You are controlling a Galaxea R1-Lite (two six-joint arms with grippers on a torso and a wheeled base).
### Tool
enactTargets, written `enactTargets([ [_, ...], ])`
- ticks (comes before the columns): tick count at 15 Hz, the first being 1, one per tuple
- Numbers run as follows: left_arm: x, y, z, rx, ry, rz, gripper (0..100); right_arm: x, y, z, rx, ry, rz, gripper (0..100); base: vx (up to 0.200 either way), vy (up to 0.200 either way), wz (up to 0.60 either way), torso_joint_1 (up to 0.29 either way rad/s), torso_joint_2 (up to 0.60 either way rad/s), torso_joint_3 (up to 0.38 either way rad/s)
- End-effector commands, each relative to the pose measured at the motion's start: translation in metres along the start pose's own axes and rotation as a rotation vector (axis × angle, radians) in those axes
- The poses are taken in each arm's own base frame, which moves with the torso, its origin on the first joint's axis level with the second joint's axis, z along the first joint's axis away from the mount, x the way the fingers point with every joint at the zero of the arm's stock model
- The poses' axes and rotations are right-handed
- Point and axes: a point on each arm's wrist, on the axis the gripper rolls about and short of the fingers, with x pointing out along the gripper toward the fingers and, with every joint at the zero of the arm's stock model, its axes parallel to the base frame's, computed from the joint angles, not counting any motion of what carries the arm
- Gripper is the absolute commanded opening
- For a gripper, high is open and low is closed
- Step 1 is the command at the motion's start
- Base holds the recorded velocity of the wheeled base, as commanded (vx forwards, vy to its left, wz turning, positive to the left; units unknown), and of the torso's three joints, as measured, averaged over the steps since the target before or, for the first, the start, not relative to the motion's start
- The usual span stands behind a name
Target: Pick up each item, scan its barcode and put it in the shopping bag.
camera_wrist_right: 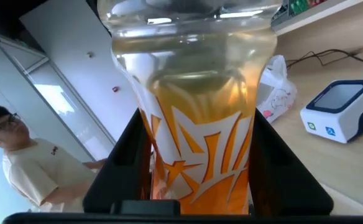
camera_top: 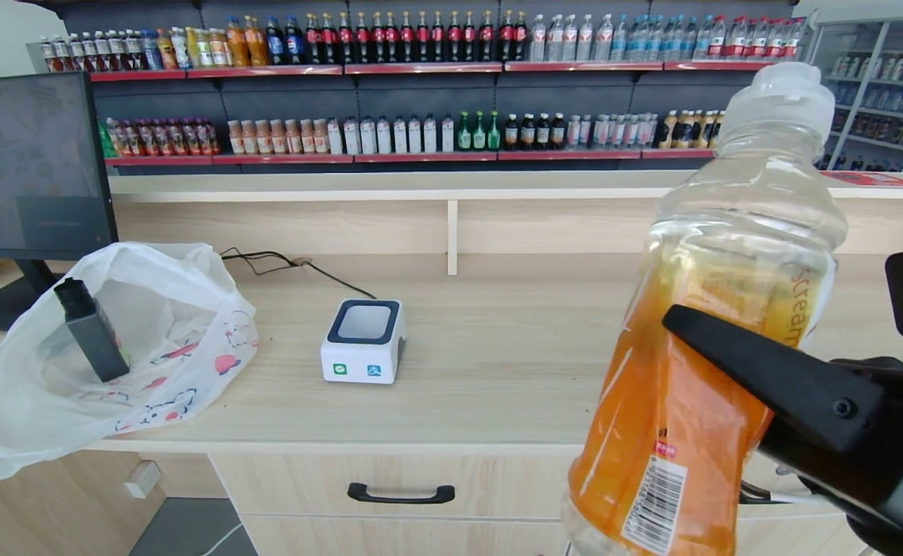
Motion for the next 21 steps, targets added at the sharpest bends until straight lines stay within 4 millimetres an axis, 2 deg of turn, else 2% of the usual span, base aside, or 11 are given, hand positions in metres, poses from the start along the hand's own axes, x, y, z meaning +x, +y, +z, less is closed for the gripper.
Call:
enactTargets([
  [1, 0.0, 0.0, 0.0, -0.001, 0.0, 0.001, 100, 0.002, 0.005, 0.002, 0.023, -0.008, 0.024, 0, 0.0, 0.0, 0.0, 0.0, 0.0, 0.0],
  [5, 0.0, 0.0, 0.0, 0.001, 0.001, -0.002, 100, 0.021, -0.006, 0.003, 0.046, -0.018, 0.011, 0, 0.0, 0.0, 0.0, 0.0, 0.0, 0.0],
  [6, 0.0, 0.0, 0.0, 0.001, 0.001, 0.001, 100, 0.028, -0.017, 0.011, 0.02, -0.053, -0.021, 0, 0.0, 0.0, 0.0, 0.0, 0.0, 0.0],
  [7, 0.0, 0.0, 0.0, 0.001, 0.001, 0.0, 100, 0.031, -0.017, 0.016, 0.012, -0.073, -0.013, 0, 0.0, 0.0, 0.0, 0.0, 0.0, 0.0],
  [21, 0.0, 0.0, 0.0, -0.001, 0.001, 0.0, 100, 0.02, -0.018, 0.009, 0.024, -0.044, -0.04, 0, 0.0, 0.0, 0.0, 0.0, 0.0, 0.0],
])
